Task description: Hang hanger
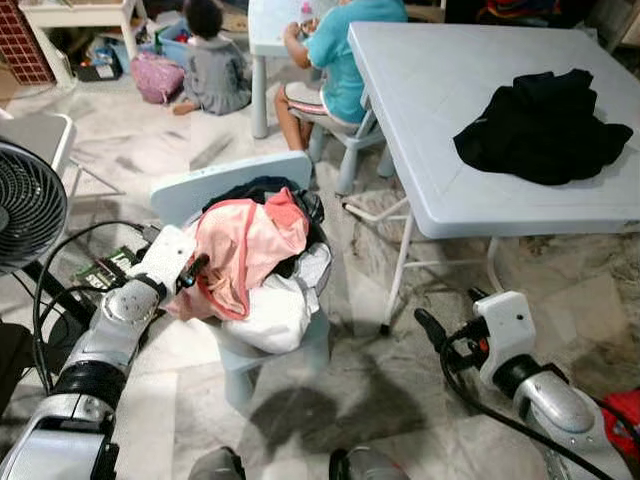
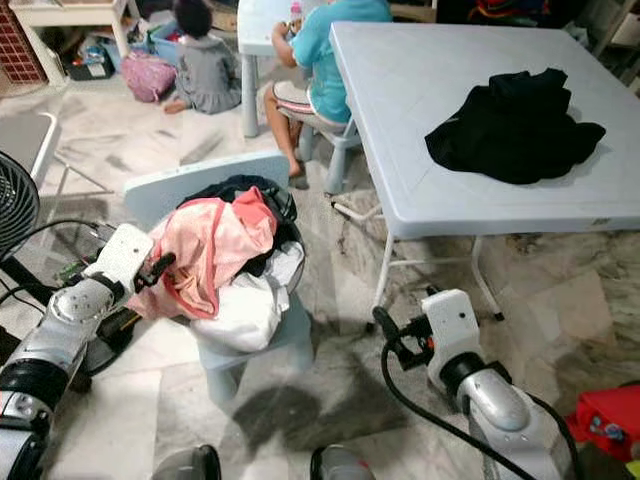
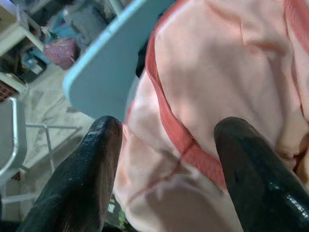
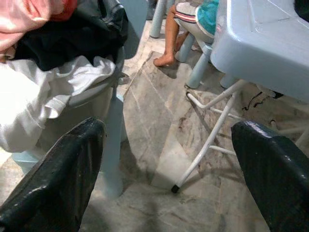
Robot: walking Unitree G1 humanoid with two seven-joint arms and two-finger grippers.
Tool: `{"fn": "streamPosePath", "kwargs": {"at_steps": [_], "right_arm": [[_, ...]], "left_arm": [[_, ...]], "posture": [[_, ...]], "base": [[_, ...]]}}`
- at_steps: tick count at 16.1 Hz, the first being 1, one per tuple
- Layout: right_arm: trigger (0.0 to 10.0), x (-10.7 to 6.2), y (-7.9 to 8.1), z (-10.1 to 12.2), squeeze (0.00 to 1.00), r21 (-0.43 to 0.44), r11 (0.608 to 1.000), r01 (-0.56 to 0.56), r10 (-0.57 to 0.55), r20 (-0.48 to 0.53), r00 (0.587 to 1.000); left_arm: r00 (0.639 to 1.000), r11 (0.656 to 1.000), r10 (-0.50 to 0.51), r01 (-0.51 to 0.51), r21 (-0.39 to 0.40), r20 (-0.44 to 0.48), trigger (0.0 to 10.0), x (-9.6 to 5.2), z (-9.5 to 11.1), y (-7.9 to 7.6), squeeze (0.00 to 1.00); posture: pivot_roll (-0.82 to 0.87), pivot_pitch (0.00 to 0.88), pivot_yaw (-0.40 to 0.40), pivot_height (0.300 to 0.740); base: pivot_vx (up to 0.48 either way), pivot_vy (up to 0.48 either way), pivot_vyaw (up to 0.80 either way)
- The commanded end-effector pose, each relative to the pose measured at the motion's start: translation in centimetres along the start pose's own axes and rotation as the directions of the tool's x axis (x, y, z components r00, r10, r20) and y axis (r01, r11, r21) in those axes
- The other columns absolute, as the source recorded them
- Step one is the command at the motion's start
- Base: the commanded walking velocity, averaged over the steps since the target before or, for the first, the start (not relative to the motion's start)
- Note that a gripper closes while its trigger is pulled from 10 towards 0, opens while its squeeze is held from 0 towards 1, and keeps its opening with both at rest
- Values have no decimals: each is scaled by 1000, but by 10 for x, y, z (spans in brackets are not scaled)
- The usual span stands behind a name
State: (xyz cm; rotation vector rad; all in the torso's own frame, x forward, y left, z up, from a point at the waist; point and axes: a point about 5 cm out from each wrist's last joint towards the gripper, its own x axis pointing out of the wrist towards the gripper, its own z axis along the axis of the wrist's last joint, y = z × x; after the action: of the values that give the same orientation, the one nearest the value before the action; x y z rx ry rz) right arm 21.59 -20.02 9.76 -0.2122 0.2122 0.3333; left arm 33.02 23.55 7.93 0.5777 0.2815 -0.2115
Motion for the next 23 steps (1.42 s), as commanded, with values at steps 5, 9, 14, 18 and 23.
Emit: {"fn": "streamPosePath", "kwargs": {"at_steps": [5,9,14,18,23], "right_arm": [[10000,-2,-3,3,0,-18,1000,1,-1,-20,1000],[10000,4,0,2,0,-15,1000,2,-2,-17,1000],[10000,9,0,2,0,-16,1000,6,-6,-12,1000],[10000,11,1,2,0,-15,1000,1,-1,-10,1000],[10000,13,-2,5,0,-22,1000,5,-5,-2,1000]], "left_arm": [[1000,999,1,1,53,-28,10000,-3,1,15,0],[998,996,52,-54,75,31,10000,-12,10,28,0],[982,975,-175,184,123,-77,10000,-34,-16,21,0],[965,957,-204,232,172,-165,10000,-44,-31,32,0],[979,951,-156,185,248,-134,10000,-37,-28,45,0]], "posture": [[-112,149,-62,740],[-88,147,-57,740],[-70,147,-51,740],[-67,146,-55,740],[-77,144,-58,740]], "base": [[0,0,0],[0,0,0],[0,0,0],[0,0,0],[0,0,0]]}}
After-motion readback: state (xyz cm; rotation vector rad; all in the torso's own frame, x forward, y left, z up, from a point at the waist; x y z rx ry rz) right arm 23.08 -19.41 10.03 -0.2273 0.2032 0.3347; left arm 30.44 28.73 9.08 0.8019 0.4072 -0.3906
